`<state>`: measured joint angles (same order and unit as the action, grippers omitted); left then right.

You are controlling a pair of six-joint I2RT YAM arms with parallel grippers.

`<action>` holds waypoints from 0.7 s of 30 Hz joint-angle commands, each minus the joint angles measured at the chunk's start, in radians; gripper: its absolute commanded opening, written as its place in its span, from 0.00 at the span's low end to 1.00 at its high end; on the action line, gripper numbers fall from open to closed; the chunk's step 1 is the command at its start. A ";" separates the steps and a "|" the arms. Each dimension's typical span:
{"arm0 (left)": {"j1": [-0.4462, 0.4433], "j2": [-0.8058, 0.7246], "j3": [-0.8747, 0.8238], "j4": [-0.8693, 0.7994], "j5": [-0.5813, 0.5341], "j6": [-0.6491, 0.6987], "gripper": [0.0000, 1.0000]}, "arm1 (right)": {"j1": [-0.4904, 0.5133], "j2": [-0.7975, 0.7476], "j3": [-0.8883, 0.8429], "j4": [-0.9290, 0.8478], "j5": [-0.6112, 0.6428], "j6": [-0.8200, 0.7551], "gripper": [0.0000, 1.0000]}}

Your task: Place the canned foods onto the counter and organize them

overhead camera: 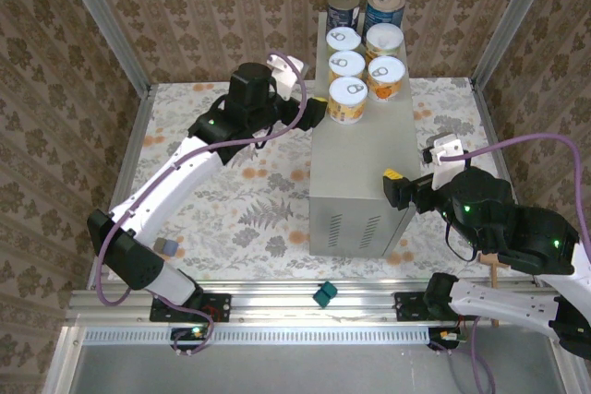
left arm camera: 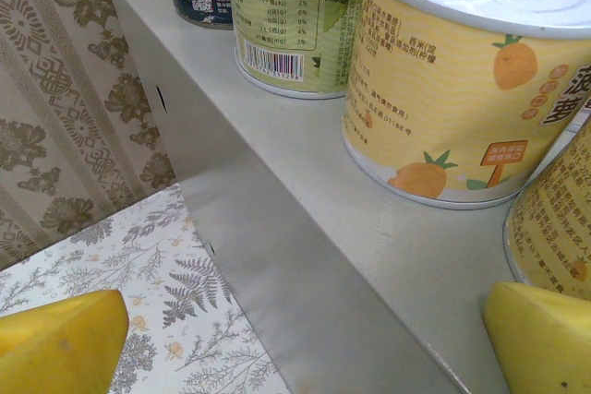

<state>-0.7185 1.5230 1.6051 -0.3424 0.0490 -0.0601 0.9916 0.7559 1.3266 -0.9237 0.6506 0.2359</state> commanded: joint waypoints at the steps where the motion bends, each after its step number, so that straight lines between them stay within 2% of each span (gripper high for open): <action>1: -0.001 -0.005 -0.005 -0.052 -0.004 0.006 1.00 | -0.005 -0.008 -0.008 -0.012 0.004 0.018 1.00; 9: 0.001 -0.071 -0.055 -0.057 -0.037 0.013 1.00 | -0.006 -0.007 0.013 -0.007 -0.027 0.000 1.00; 14: 0.010 -0.173 -0.129 -0.083 -0.081 0.019 1.00 | -0.006 0.020 0.061 -0.013 -0.045 -0.039 1.00; 21: 0.033 -0.340 -0.285 -0.163 -0.171 -0.008 1.00 | -0.031 0.097 0.146 -0.037 -0.010 -0.060 1.00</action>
<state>-0.6991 1.2377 1.3682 -0.4412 -0.0589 -0.0578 0.9813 0.8219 1.4216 -0.9276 0.6178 0.1967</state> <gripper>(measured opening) 0.999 0.999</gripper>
